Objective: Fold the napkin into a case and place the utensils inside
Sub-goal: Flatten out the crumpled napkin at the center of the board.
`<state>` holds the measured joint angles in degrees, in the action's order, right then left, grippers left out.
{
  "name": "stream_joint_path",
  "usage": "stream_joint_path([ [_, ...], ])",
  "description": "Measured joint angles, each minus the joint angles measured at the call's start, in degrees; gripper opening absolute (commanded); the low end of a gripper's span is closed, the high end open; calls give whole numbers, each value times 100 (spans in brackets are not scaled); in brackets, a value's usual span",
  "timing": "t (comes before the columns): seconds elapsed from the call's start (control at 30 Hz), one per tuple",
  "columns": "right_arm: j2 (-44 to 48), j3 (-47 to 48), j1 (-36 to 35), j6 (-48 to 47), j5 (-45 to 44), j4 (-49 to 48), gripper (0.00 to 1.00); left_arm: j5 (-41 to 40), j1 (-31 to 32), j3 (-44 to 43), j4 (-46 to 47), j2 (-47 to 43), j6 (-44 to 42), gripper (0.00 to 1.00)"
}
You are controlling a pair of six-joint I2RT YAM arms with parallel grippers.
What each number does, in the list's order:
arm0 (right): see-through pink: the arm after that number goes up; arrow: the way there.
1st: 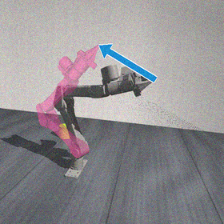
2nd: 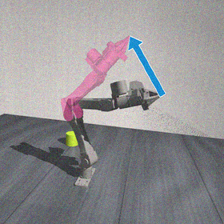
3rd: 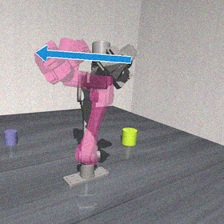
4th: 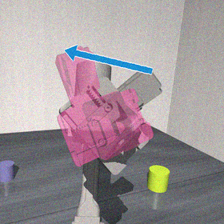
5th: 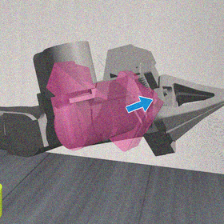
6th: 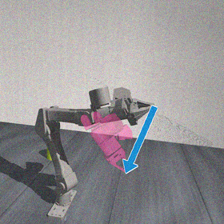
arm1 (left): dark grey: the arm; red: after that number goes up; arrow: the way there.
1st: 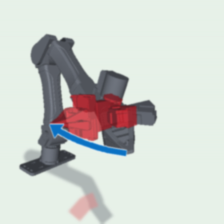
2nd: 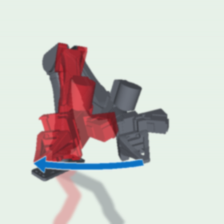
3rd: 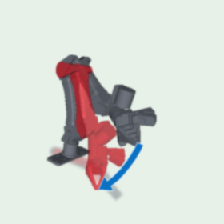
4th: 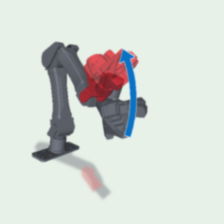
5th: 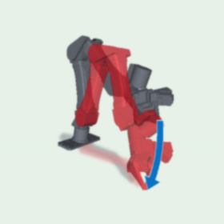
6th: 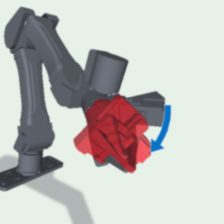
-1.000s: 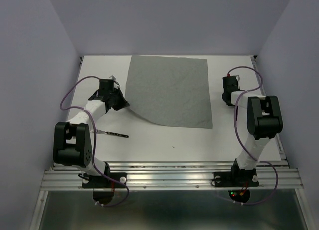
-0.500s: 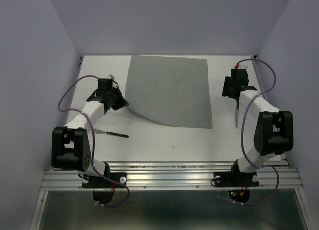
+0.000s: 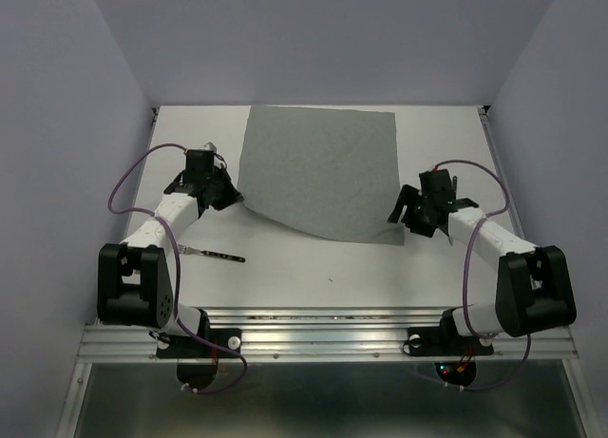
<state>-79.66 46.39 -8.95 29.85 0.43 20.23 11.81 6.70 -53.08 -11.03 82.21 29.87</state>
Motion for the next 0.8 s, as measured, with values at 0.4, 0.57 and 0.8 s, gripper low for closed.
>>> stream_joint_path([
  [0.4, -2, -181, -352, 769, -315, 382, 87, -761, 2, 297, -778, 66, 455, 77],
  [0.57, -136, 85, -354, 767, -448, 385, 88, -1235, 2, 299, -1145, 179, 780, 71],
  [0.8, -136, 125, -420, 769, -570, 380, 86, -1425, 4, 372, -1239, 372, 1099, 63],
])
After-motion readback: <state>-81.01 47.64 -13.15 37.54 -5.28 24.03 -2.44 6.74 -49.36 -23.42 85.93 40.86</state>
